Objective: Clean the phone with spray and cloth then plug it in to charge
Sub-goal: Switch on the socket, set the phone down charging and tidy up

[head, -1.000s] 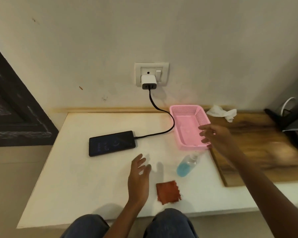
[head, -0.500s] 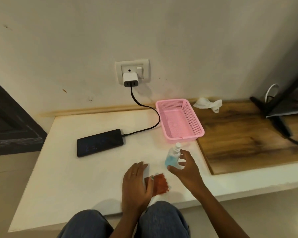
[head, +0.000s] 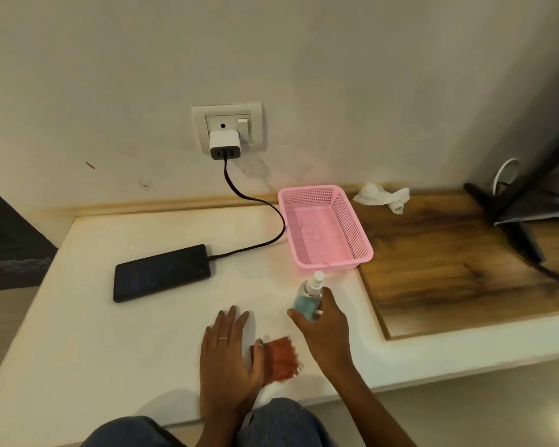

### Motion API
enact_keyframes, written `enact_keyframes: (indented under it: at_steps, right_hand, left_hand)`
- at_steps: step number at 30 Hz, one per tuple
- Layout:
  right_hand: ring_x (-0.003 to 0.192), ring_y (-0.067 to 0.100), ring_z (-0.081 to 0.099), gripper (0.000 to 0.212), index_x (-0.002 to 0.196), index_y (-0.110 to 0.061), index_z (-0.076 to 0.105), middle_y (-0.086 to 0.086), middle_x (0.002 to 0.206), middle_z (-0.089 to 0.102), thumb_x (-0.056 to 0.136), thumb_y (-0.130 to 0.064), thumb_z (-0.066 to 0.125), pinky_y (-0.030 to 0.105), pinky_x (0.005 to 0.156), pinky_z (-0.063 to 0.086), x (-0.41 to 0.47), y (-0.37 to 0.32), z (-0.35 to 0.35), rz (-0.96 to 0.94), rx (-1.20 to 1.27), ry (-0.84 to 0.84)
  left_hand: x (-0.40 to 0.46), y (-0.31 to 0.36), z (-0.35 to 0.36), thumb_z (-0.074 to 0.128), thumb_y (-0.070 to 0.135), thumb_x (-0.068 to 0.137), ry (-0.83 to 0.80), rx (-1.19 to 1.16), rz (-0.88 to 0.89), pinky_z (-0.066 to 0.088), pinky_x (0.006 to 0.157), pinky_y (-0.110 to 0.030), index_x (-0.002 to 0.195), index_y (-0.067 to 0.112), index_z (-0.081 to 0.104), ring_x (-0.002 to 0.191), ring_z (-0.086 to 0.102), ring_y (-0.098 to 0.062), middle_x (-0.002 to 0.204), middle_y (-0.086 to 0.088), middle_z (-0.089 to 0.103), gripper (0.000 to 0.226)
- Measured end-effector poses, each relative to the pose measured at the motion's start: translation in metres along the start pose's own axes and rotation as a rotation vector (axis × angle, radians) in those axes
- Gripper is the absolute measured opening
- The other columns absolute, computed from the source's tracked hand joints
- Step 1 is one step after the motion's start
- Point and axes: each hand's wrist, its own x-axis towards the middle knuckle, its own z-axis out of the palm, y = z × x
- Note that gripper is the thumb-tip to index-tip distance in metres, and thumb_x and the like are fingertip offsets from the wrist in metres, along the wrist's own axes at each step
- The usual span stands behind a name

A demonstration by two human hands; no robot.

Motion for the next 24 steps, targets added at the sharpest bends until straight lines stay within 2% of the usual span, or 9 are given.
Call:
enact_keyframes:
  at_steps: [2, 6, 9, 11, 15, 17, 19, 21, 24]
  right_hand:
    - [0.100, 0.010, 0.055, 0.055, 0.123, -0.022, 0.041, -0.002, 0.123, 0.056, 0.078, -0.028, 0.073, 0.025, 0.091, 0.044, 0.001, -0.005, -0.004, -0.008, 0.039, 0.022]
    - [0.099, 0.006, 0.051, 0.061, 0.124, -0.024, 0.039, -0.011, 0.115, 0.051, 0.075, -0.026, 0.076, 0.027, 0.091, 0.046, 0.007, -0.024, -0.017, -0.090, 0.081, 0.088]
    - [0.102, 0.012, 0.056, 0.057, 0.122, -0.017, 0.044, -0.003, 0.115, 0.058, 0.075, -0.022, 0.076, 0.026, 0.087, 0.048, 0.022, -0.041, -0.033, -0.157, 0.146, 0.107]
    - [0.099, 0.015, 0.060, 0.053, 0.117, -0.019, 0.045, -0.002, 0.110, 0.059, 0.074, -0.019, 0.077, 0.025, 0.082, 0.051, 0.040, -0.053, -0.044, -0.192, 0.192, 0.117]
    - [0.096, 0.019, 0.063, 0.059, 0.122, -0.010, 0.048, 0.003, 0.112, 0.063, 0.072, -0.018, 0.079, 0.018, 0.073, 0.051, 0.088, -0.067, -0.056, -0.205, 0.182, 0.160]
    - [0.098, 0.023, 0.062, 0.060, 0.123, -0.008, 0.048, 0.007, 0.114, 0.062, 0.072, -0.017, 0.079, 0.027, 0.077, 0.054, 0.111, -0.068, -0.054, -0.191, 0.136, 0.139]
    - [0.099, 0.028, 0.061, 0.058, 0.120, -0.006, 0.049, 0.011, 0.112, 0.062, 0.071, -0.012, 0.079, 0.041, 0.087, 0.052, 0.130, -0.065, -0.049, -0.181, 0.088, 0.108]
    - [0.098, 0.029, 0.061, 0.056, 0.118, -0.004, 0.050, 0.011, 0.109, 0.062, 0.071, -0.010, 0.080, 0.041, 0.089, 0.051, 0.144, -0.060, -0.041, -0.164, 0.041, 0.070]
    - [0.096, 0.026, 0.060, 0.051, 0.117, -0.006, 0.051, 0.010, 0.110, 0.063, 0.073, -0.011, 0.078, 0.032, 0.085, 0.048, 0.159, -0.051, -0.026, -0.097, 0.022, 0.035]
  left_hand:
    - [0.000, 0.000, 0.001, 0.051, 0.047, 0.081, 0.016, 0.013, -0.001, 0.033, 0.101, -0.051, 0.126, 0.014, 0.060, 0.122, 0.055, -0.035, 0.134, -0.011, 0.057, 0.056]
    - [0.000, 0.000, 0.000, 0.039, 0.054, 0.083, -0.018, 0.004, -0.021, 0.032, 0.102, -0.049, 0.125, 0.016, 0.060, 0.123, 0.054, -0.034, 0.135, -0.009, 0.057, 0.061]
    - [0.000, -0.002, -0.001, 0.039, 0.051, 0.084, -0.022, -0.023, -0.014, 0.031, 0.104, -0.048, 0.126, 0.017, 0.059, 0.126, 0.051, -0.032, 0.137, -0.007, 0.055, 0.058]
    - [0.000, -0.001, -0.001, 0.040, 0.049, 0.084, -0.014, -0.036, -0.008, 0.032, 0.105, -0.048, 0.126, 0.016, 0.059, 0.127, 0.050, -0.031, 0.137, -0.007, 0.054, 0.057]
    - [0.002, -0.002, -0.002, 0.036, 0.053, 0.087, -0.012, -0.031, -0.005, 0.033, 0.103, -0.051, 0.123, 0.015, 0.062, 0.124, 0.053, -0.032, 0.135, -0.008, 0.057, 0.058]
    - [0.003, -0.003, -0.002, 0.033, 0.056, 0.089, -0.018, -0.021, -0.001, 0.033, 0.102, -0.052, 0.123, 0.015, 0.062, 0.124, 0.053, -0.033, 0.134, -0.008, 0.057, 0.061]
    - [0.001, -0.003, -0.001, 0.041, 0.051, 0.084, -0.019, -0.018, 0.007, 0.031, 0.103, -0.052, 0.123, 0.015, 0.062, 0.124, 0.053, -0.032, 0.135, -0.007, 0.057, 0.057]
    - [0.000, -0.004, 0.000, 0.045, 0.047, 0.081, -0.022, -0.022, 0.014, 0.029, 0.105, -0.051, 0.125, 0.016, 0.061, 0.126, 0.051, -0.031, 0.137, -0.006, 0.055, 0.055]
    - [0.000, -0.005, 0.000, 0.046, 0.046, 0.081, -0.025, -0.026, 0.013, 0.028, 0.107, -0.050, 0.126, 0.018, 0.059, 0.128, 0.049, -0.029, 0.139, -0.004, 0.053, 0.055]
